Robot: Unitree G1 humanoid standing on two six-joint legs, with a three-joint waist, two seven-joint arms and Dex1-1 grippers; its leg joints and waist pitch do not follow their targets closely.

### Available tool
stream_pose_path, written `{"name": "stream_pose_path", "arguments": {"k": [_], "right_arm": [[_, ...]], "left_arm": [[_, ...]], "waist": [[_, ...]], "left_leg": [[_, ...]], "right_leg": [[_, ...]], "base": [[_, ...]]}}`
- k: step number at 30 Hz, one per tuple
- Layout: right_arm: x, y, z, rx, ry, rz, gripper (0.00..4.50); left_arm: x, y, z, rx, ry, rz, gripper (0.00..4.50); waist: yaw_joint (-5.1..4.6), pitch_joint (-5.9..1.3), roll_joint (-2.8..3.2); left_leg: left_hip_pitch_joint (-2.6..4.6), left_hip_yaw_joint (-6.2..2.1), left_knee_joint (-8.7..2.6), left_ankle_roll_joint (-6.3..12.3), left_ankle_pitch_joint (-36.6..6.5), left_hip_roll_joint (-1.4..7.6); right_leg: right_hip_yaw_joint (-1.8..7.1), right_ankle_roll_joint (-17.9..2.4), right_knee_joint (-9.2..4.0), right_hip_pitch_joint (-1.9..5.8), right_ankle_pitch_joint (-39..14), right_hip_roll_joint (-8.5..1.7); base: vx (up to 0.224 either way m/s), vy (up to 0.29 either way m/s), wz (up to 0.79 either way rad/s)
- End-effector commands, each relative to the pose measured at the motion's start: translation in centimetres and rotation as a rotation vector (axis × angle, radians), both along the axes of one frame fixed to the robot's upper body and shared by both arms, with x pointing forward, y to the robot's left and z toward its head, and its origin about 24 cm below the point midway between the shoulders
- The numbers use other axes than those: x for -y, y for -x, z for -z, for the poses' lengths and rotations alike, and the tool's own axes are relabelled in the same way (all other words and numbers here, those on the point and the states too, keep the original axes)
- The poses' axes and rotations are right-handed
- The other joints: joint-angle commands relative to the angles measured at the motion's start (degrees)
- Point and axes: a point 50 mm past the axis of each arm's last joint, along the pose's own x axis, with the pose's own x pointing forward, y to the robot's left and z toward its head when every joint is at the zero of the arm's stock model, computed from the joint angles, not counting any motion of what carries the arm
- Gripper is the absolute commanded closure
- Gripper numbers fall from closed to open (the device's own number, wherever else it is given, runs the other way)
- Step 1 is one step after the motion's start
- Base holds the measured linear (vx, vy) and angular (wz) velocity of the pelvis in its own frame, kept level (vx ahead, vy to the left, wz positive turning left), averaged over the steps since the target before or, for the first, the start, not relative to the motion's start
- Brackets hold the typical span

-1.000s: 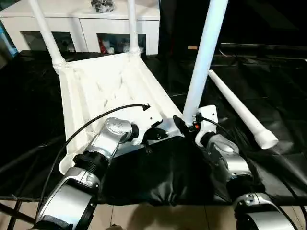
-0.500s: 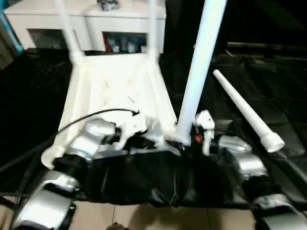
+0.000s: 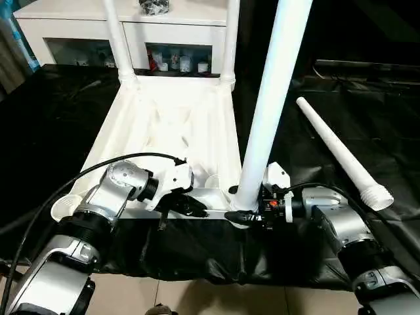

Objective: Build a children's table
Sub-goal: Rotate leg to tighten

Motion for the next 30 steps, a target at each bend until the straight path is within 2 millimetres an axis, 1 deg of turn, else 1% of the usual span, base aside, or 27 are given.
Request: {"name": "stream_pose_path", "arguments": {"k": [1, 2, 3, 5, 9, 10, 11, 12, 13, 14, 15, 16, 17, 18, 19, 21, 22, 23, 24, 25, 26, 27, 28, 29, 30], "right_arm": [[-0.7, 0.6, 0.5, -0.035, 0.025, -0.064, 1.55], [-0.7, 0.7, 0.6, -0.04, 0.02, -0.061, 1.61], [-0.7, 0.8, 0.6, -0.046, 0.013, -0.059, 1.64], [-0.9, 1.0, 0.7, -0.053, -0.005, -0.043, 1.69], [-1.0, 0.8, 0.8, -0.053, -0.05, 0.056, 1.71], [-1.0, 0.0, 1.1, -0.036, -0.072, 0.213, 1.73], [-1.0, 0.0, 1.1, -0.036, -0.072, 0.218, 1.73], [-1.0, -0.6, 1.4, -0.013, -0.069, 0.35, 1.73], [-1.0, -0.7, 1.5, -0.011, -0.067, 0.368, 1.73], [-1.1, -1.2, 2.0, -0.009, -0.057, 0.493, 1.73], [-1.2, -1.3, 2.2, -0.011, -0.053, 0.534, 1.73], [-1.4, -1.6, 2.4, -0.006, -0.044, 0.604, 1.73], [-1.7, -1.9, 2.7, -0.016, -0.038, 0.685, 1.73], [-1.7, -1.9, 2.7, -0.016, -0.038, 0.685, 1.73], [-1.8, -2.0, 2.8, -0.025, -0.04, 0.722, 1.73], [-2.4, -2.2, 2.8, -0.015, -0.061, 0.767, 1.73], [-2.7, -2.2, 2.7, 0.001, -0.058, 0.779, 1.73], [-2.9, -2.2, 2.6, 0.029, -0.057, 0.79, 1.39], [-3.0, -2.3, 2.6, 0.048, -0.054, 0.803, 1.39], [-3.2, -2.3, 2.6, 0.034, -0.07, 0.81, 1.04], [-3.3, -2.3, 2.6, 0.022, -0.082, 0.815, 1.04], [-3.3, -2.3, 2.5, 0.024, -0.085, 0.8, 0.93], [-3.3, -2.3, 2.4, 0.027, -0.086, 0.777, 0.93], [-3.2, -2.3, 2.4, 0.032, -0.084, 0.761, 0.77], [-3.1, -2.3, 2.2, 0.044, -0.079, 0.738, 0.59]], "left_arm": [[0.8, 0.5, 0.4, -0.02, -0.013, 0.075, 4.5], [0.8, 0.5, 0.4, -0.021, -0.012, 0.072, 4.5], [0.8, 0.5, 0.4, -0.023, -0.009, 0.07, 4.5], [0.8, 0.5, 0.3, -0.024, -0.001, 0.057, 4.5], [1.0, 0.0, 0.3, -0.007, 0.012, -0.017, 4.5], [1.6, -0.8, 0.2, 0.013, 0.029, -0.121, 4.5], [1.6, -0.8, 0.2, 0.014, 0.029, -0.123, 4.5], [2.2, -1.3, 0.2, 0.032, 0.036, -0.191, 4.5], [2.3, -1.4, 0.2, 0.034, 0.037, -0.2, 4.5], [3.1, -1.6, 0.2, 0.047, 0.047, -0.257, 4.5], [3.5, -1.7, 0.2, 0.048, 0.052, -0.275, 4.5], [4.1, -1.6, 0.3, 0.052, 0.055, -0.295, 4.5], [4.9, -1.5, 0.5, 0.054, 0.062, -0.316, 4.5], [4.9, -1.5, 0.5, 0.054, 0.062, -0.316, 4.5], [5.3, -1.4, 0.6, 0.051, 0.07, -0.327, 4.5], [6.3, -1.1, 0.7, 0.036, 0.09, -0.339, 4.5], [6.7, -1.0, 0.8, 0.036, 0.093, -0.338, 4.5], [7.1, -0.8, 0.8, 0.029, 0.103, -0.329, 4.5], [7.4, -0.7, 0.8, 0.025, 0.108, -0.327, 4.5], [7.6, -0.7, 0.8, 0.025, 0.113, -0.323, 4.5], [7.6, -0.6, 0.7, 0.025, 0.115, -0.32, 4.5], [7.5, -0.6, 0.7, 0.028, 0.112, -0.311, 4.5], [7.2, -0.6, 0.6, 0.033, 0.11, -0.297, 4.5], [7.0, -0.6, 0.6, 0.036, 0.108, -0.288, 4.5], [6.7, -0.6, 0.5, 0.04, 0.107, -0.278, 4.5]], "waist": [[-0.08, -3.74, -0.09], [-0.05, -3.73, -0.08], [-0.01, -3.68, -0.21], [0.03, -3.7, -0.17], [0.1, -3.65, -0.15], [0.08, -3.42, 0.13], [0.0, -3.29, 0.06], [-0.28, -3.3, -0.21], [-0.41, -3.23, -0.19], [-0.63, -3.14, 0.26], [-0.81, -3.08, 0.1], [-1.17, -2.96, -0.12], [-1.52, -2.98, 0.01], [-1.93, -3.06, -0.13], [-2.09, -3.09, -0.11], [-2.11, -3.27, -0.13], [-2.21, -3.33, -0.36], [-2.25, -3.32, -0.11], [-2.32, -3.34, -0.12], [-2.36, -3.43, -0.23], [-2.43, -3.47, -0.18], [-2.31, -3.54, -0.25], [-2.24, -3.6, -0.16], [-2.17, -3.65, -0.12], [-2.03, -3.77, -0.12]], "left_leg": [[0.6, -0.95, -3.14, 2.78, -11.75, 2.14], [0.63, -0.94, -3.15, 2.79, -11.77, 2.14], [0.58, -0.94, -3.16, 2.88, -11.63, 2.1], [0.57, -0.94, -3.14, 2.91, -11.46, 2.11], [0.66, -0.91, -3.21, 2.49, -11.91, 2.15], [0.88, -0.94, -3.31, 1.71, -13.28, 2.16], [1.0, -0.97, -3.38, 1.39, -14.25, 2.06], [1.1, -1.22, -3.48, 0.58, -15.1, 1.88], [1.07, -1.25, -3.55, 0.36, -15.36, 1.86], [1.19, -1.4, -3.58, 0.12, -16.09, 1.86], [1.19, -1.37, -3.64, -0.07, -16.38, 1.87], [1.08, -1.57, -3.76, -0.32, -17.06, 1.7], [1.05, -1.65, -3.7, -0.15, -17.5, 1.49], [0.89, -1.68, -3.76, 0.03, -16.94, 1.47], [0.77, -1.7, -3.71, 0.19, -16.77, 1.43], [0.8, -1.55, -3.52, 0.85, -15.81, 1.44], [0.74, -1.46, -3.49, 1.18, -15.45, 1.38], [0.63, -1.45, -3.54, 1.23, -14.96, 1.53], [0.68, -1.42, -3.53, 1.23, -15.02, 1.51], [0.62, -1.37, -3.49, 1.36, -14.65, 1.53], [0.5, -1.36, -3.48, 1.62, -14.21, 1.5], [0.67, -1.23, -3.39, 1.99, -13.77, 1.57], [0.71, -1.17, -3.32, 2.1, -13.43, 1.59], [0.69, -1.18, -3.32, 2.26, -13.04, 1.65], [0.46, -1.07, -3.19, 2.82, -11.41, 1.6]], "right_leg": [[2.77, -11.3, -3.91, 2.78, -13.27, -4.83], [2.77, -11.27, -3.89, 2.75, -13.3, -4.83], [2.78, -11.08, -3.92, 2.79, -13.52, -4.85], [2.8, -10.88, -3.94, 2.78, -13.85, -4.89], [2.82, -10.42, -4.07, 2.67, -14.99, -4.86], [2.86, -10.17, -4.36, 2.33, -17.19, -4.98], [2.79, -9.87, -4.68, 2.21, -19.02, -5.0], [2.69, -9.16, -4.88, 2.37, -21.97, -5.17], [2.7, -8.66, -5.1, 2.34, -23.43, -5.25], [2.7, -7.83, -5.47, 2.22, -25.73, -5.37], [2.69, -7.52, -5.59, 2.16, -26.3, -5.28], [2.52, -6.88, -5.71, 2.32, -28.07, -5.28], [2.41, -6.14, -6.03, 2.33, -29.78, -5.35], [2.42, -5.86, -6.08, 2.39, -29.59, -5.25], [2.42, -5.79, -6.03, 2.43, -29.38, -5.19], [2.59, -6.25, -5.92, 2.3, -26.92, -5.12], [2.62, -6.49, -5.87, 2.34, -25.94, -4.98], [2.65, -7.15, -5.61, 2.23, -24.03, -4.94], [2.64, -7.37, -5.54, 2.25, -23.28, -4.87], [2.73, -7.99, -5.25, 2.37, -21.47, -4.86], [2.76, -8.38, -5.12, 2.53, -20.06, -4.81], [2.83, -8.95, -4.99, 2.4, -18.41, -4.77], [2.9, -9.3, -4.86, 2.41, -17.26, -4.76], [2.94, -9.71, -4.72, 2.49, -16.06, -4.78], [2.96, -10.6, -4.28, 2.76, -12.34, -4.68]], "base": [[0.0, 0.0, 0.0], [0.0, 0.0, 0.0], [0.0, 0.0, 0.0], [0.0, 0.0, 0.0], [0.0, 0.0, 0.0], [0.0, 0.0, 0.0], [0.0, 0.0, 0.0], [0.0, 0.0, 0.0], [0.0, 0.0, 0.0], [0.0, 0.0, 0.0], [0.0, 0.0, 0.0], [0.0, 0.0, 0.0], [0.0, 0.0, 0.0], [0.0, 0.0, 0.0], [0.0, 0.0, 0.0], [0.0, 0.0, 0.0], [0.0, 0.0, 0.0], [0.0, 0.0, 0.0], [0.0, 0.0, 0.0], [0.0, 0.0, 0.0], [0.0, 0.0, 0.0], [0.0, 0.0, 0.0], [0.0, 0.0, 0.0], [0.0, 0.0, 0.0], [0.0, 0.0, 0.0]]}}
